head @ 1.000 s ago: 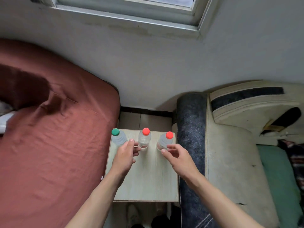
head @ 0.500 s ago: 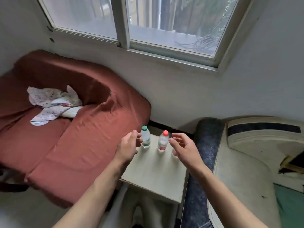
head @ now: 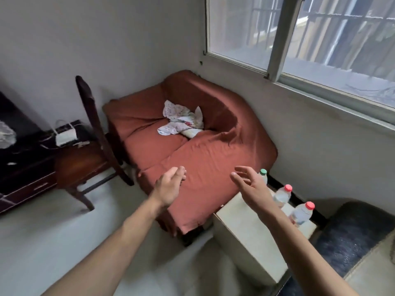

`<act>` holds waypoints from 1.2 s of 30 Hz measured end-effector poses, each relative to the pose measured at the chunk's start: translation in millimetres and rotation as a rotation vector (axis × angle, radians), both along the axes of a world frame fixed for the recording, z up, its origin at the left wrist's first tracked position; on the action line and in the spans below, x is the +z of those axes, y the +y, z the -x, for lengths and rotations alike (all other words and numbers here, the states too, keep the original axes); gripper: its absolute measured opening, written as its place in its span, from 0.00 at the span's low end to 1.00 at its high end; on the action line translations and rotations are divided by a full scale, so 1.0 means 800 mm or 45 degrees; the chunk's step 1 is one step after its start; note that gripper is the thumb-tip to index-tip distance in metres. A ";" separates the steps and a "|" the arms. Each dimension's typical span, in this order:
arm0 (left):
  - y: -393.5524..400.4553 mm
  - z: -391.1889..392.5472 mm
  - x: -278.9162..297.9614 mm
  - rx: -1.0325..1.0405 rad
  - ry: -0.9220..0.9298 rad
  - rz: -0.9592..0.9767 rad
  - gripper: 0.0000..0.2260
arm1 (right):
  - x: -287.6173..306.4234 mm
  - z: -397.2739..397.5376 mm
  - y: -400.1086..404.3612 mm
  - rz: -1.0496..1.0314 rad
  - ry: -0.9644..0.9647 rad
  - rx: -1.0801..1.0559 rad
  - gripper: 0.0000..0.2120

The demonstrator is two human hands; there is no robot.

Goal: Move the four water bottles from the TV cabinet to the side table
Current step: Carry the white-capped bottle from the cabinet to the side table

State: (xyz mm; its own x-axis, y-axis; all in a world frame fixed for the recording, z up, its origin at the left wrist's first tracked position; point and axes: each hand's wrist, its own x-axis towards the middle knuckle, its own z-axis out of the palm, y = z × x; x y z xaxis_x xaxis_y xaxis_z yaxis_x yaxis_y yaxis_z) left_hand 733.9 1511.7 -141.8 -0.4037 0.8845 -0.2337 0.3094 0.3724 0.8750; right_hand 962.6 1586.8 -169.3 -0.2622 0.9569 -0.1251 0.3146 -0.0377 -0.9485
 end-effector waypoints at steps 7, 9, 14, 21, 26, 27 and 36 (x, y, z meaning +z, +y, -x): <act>-0.112 0.100 0.015 0.166 0.325 0.116 0.22 | 0.011 0.125 -0.037 -0.086 -0.124 0.343 0.25; -0.148 0.129 0.015 0.174 0.446 0.150 0.15 | 0.013 0.163 -0.061 -0.113 -0.195 0.460 0.29; -0.254 0.208 0.014 0.277 0.530 0.164 0.14 | 0.015 0.262 -0.135 -0.222 -0.431 0.680 0.23; -0.438 0.345 0.024 0.447 0.503 0.096 0.15 | 0.057 0.433 -0.274 -0.417 -0.567 0.854 0.25; -0.569 0.446 0.024 0.602 0.528 0.066 0.16 | 0.074 0.563 -0.383 -0.526 -0.629 0.980 0.26; -0.592 0.462 0.023 0.630 0.515 0.072 0.17 | 0.076 0.584 -0.402 -0.532 -0.630 1.001 0.24; -0.713 0.610 -0.006 0.813 0.455 0.106 0.17 | 0.073 0.778 -0.497 -0.565 -0.672 1.239 0.23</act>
State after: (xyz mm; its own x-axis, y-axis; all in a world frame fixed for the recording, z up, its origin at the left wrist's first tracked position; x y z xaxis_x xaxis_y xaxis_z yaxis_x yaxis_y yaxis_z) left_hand 245.7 940.9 -146.6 -0.8982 0.4370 -0.0473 0.2715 0.6362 0.7222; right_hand 340.0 1189.4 -110.5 -0.9173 0.3714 -0.1438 0.3844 0.7315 -0.5632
